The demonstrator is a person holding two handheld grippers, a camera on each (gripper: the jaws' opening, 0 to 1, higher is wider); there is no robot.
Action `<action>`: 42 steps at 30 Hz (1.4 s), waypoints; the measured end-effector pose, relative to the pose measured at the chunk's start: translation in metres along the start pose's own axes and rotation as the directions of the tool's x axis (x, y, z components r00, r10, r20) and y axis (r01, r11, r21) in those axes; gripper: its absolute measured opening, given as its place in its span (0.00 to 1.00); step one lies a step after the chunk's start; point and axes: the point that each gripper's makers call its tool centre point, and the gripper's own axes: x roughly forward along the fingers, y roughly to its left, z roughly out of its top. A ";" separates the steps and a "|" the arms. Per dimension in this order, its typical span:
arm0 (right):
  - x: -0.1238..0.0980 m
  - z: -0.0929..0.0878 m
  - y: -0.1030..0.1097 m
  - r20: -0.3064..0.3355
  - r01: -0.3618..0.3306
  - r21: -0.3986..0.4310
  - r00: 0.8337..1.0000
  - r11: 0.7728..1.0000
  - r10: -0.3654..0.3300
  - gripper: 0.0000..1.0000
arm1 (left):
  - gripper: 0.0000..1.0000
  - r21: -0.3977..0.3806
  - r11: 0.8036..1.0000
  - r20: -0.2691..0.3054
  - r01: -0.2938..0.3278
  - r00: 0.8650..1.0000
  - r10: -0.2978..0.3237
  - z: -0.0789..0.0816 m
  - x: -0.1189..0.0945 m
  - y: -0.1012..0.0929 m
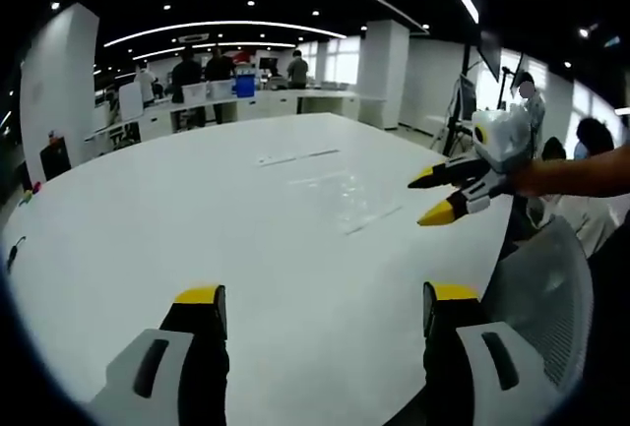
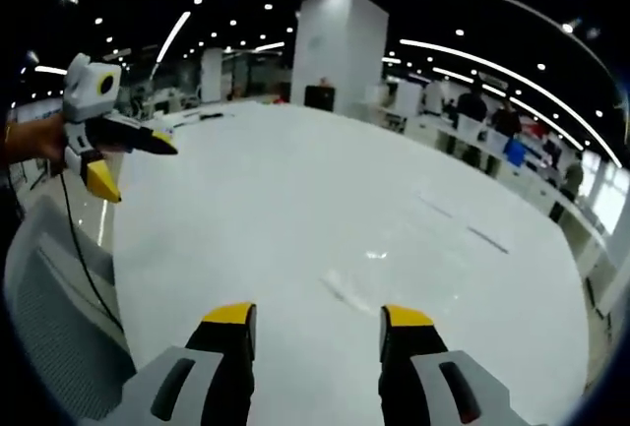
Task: Open the resealable bag by pulling the two sides of the seal apart until the entire bag opening is separated and visibly accessible.
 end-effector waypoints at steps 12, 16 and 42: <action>0.027 -0.005 -0.013 -0.040 -0.018 -0.016 0.999 1.000 0.018 0.46 | 0.80 -0.011 1.000 -0.021 -0.011 1.000 0.010 -0.005 0.004 0.009; 0.037 -0.007 -0.017 -0.052 -0.026 -0.021 0.998 0.999 0.024 0.45 | 0.80 -0.015 1.000 -0.023 -0.013 1.000 0.013 -0.005 0.007 0.011; 0.082 -0.017 -0.033 -0.086 -0.030 0.090 0.996 0.995 0.038 0.26 | 0.80 -0.009 1.000 -0.048 -0.023 0.999 0.023 -0.006 0.011 0.025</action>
